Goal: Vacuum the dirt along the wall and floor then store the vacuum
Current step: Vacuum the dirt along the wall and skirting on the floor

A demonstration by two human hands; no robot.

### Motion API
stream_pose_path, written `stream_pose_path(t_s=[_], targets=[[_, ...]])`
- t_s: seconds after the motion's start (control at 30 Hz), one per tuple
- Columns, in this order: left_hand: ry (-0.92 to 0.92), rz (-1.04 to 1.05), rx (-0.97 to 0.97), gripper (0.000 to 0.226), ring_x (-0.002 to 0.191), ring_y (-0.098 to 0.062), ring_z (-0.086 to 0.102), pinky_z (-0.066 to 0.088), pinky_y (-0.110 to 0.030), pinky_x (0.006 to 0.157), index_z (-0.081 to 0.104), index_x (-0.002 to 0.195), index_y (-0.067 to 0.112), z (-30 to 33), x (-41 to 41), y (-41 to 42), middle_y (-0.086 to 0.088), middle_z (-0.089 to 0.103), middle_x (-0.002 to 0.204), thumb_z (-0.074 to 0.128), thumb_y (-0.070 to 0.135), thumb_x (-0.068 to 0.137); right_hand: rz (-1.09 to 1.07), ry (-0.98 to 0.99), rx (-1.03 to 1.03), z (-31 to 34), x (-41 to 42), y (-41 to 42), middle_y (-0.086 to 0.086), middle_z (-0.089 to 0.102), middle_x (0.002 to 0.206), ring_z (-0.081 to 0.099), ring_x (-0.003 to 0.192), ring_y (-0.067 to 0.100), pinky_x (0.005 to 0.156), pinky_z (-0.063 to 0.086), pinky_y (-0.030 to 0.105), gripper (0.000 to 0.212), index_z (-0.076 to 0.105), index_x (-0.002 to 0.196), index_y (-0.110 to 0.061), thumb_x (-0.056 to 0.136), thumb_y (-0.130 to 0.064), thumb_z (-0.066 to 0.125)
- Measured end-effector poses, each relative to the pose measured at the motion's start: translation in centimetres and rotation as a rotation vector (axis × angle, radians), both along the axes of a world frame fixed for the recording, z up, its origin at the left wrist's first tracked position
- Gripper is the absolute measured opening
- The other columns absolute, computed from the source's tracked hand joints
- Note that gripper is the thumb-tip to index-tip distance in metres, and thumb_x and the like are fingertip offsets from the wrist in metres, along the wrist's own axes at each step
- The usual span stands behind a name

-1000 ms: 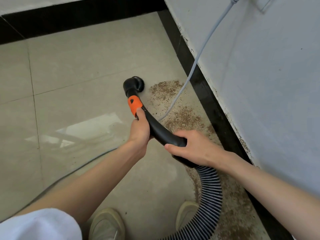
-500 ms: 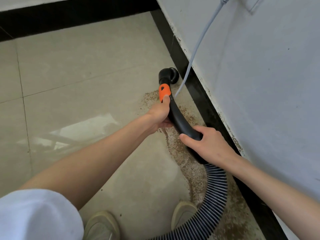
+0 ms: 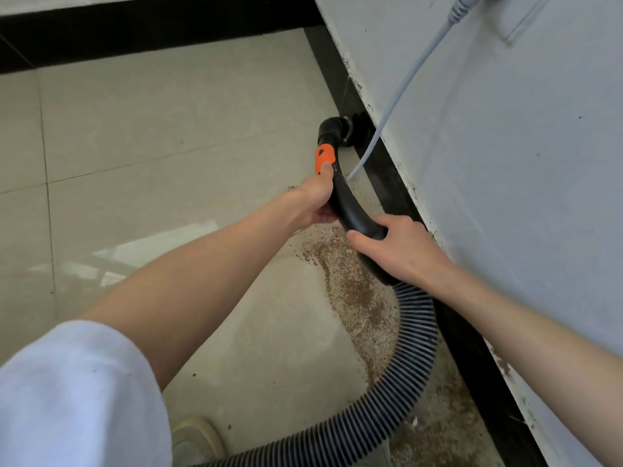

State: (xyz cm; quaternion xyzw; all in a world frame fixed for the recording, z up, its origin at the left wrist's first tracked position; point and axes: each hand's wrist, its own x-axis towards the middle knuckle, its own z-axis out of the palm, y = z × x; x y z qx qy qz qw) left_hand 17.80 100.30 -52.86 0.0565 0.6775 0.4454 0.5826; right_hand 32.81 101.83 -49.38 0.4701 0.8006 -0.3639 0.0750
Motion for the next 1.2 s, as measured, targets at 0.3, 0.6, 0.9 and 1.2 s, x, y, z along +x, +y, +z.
stream_pose_path(t_s=[0.3, 0.6, 0.9, 1.2], targets=[[0.049, 0.375, -0.002, 0.048, 0.093, -0.024, 0.06, 0.052, -0.036, 0.077, 0.049, 0.108, 0.007, -1.0, -2.0, -4.6, -0.008, 0.06, 0.101, 0.035, 0.051, 0.097, 0.09, 0.176, -0.235, -0.6, -2.5, -1.9, 0.004, 0.071, 0.084, 0.068, 0.078, 0.019, 0.076, 0.055, 0.04, 0.027, 0.069, 0.093, -0.02, 0.084, -0.046, 0.066], [0.133, 0.682, -0.064, 0.064, 0.102, -0.022, 0.058, 0.049, -0.035, 0.089, 0.048, 0.123, 0.007, -1.7, -3.9, -13.5, -0.007, 0.06, 0.114, 0.027, 0.06, 0.094, 0.423, 0.132, -0.234, -1.7, -6.8, -5.9, 0.001, 0.066, 0.077, 0.063, 0.073, 0.019, 0.067, 0.051, 0.036, 0.035, 0.063, 0.081, -0.019, 0.08, -0.054, 0.064], [0.048, 0.555, 0.018, 0.036, 0.081, -0.016, 0.059, 0.053, -0.029, 0.071, 0.053, 0.101, 0.012, -1.8, -0.9, -11.9, -0.003, 0.059, 0.088, 0.036, 0.043, 0.099, 0.203, 0.218, -0.394, -3.3, -1.7, -5.8, -0.003, 0.067, 0.071, 0.062, 0.06, 0.004, 0.058, 0.049, 0.024, 0.011, 0.068, 0.087, -0.022, 0.085, -0.032, 0.071], [0.171, 0.59, -0.04, 0.042, 0.096, -0.025, 0.057, 0.05, -0.036, 0.087, 0.047, 0.11, 0.008, -1.5, -7.2, -10.4, -0.008, 0.057, 0.101, 0.033, 0.046, 0.099, 0.218, 0.294, -0.416, -3.9, -8.7, -4.9, 0.007, 0.072, 0.084, 0.069, 0.075, 0.021, 0.069, 0.056, 0.037, 0.023, 0.069, 0.095, -0.017, 0.086, -0.037, 0.068]])
